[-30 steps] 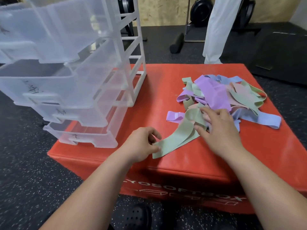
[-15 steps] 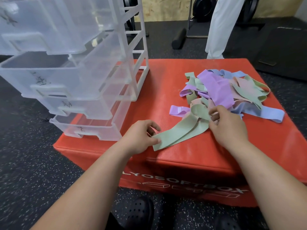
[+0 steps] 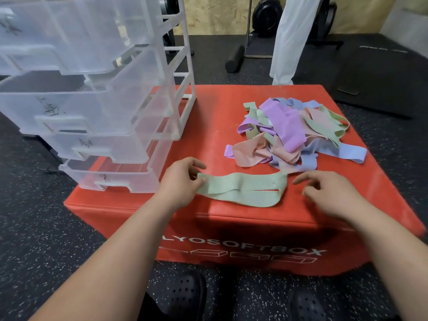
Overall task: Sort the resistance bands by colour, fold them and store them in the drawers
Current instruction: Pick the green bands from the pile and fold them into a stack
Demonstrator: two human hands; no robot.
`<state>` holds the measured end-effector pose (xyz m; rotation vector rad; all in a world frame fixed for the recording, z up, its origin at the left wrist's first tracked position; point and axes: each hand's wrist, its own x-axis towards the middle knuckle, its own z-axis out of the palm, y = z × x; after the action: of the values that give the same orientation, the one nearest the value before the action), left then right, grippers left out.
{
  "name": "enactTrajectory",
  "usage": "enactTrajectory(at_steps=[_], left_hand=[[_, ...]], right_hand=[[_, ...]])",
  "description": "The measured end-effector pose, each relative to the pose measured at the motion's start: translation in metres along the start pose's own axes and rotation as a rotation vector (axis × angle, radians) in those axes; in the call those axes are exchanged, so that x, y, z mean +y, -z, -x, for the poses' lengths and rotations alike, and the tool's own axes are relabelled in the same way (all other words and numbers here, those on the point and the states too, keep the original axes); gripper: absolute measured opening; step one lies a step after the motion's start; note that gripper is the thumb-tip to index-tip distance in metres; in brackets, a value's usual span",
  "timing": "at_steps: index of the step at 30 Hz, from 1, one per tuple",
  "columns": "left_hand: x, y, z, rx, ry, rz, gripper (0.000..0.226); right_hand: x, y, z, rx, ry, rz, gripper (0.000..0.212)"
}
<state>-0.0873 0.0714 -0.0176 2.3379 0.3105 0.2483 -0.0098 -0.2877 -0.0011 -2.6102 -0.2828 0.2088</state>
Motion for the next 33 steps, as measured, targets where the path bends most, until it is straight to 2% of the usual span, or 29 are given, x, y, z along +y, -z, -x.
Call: enactTrajectory(at_steps=[2,5,8,11,14,18,22,24,28,33], left_hand=[[0.001,-0.006,0.004,-0.072,-0.010,-0.077,0.024],[0.002,-0.009,0.006,-0.089,-0.004,-0.132,0.025],[-0.001,-0.007,0.005,-0.058,0.019,-0.163,0.025],[-0.006,-0.007,0.003,-0.063,0.055,-0.198,0.028],[-0.011,-0.005,0.002,-0.071,0.083,-0.225,0.030],[-0.016,-0.005,0.000,-0.053,0.099,-0.217,0.026],[-0.016,-0.004,-0.002,-0.052,0.106,-0.218,0.024],[-0.016,-0.005,-0.002,-0.056,0.107,-0.220,0.025],[-0.016,-0.005,-0.001,-0.054,0.095,-0.229,0.026],[-0.016,-0.005,0.001,-0.060,0.077,-0.243,0.027]], right_hand=[[0.007,-0.007,0.003,-0.033,-0.032,0.068,0.026],[0.006,-0.015,0.003,0.047,-0.001,0.048,0.014],[-0.009,-0.020,0.004,0.088,0.015,-0.018,0.032],[-0.024,-0.025,0.003,0.050,0.005,-0.060,0.052],[-0.034,-0.031,0.002,0.040,0.023,0.003,0.058],[-0.039,-0.036,0.002,0.080,0.088,0.098,0.046],[-0.032,-0.031,-0.003,0.098,0.053,0.078,0.021],[-0.026,-0.026,-0.005,0.085,0.044,0.065,0.033],[-0.016,-0.025,-0.008,0.021,0.142,0.016,0.057],[-0.010,-0.026,-0.009,0.021,0.167,0.049,0.053]])
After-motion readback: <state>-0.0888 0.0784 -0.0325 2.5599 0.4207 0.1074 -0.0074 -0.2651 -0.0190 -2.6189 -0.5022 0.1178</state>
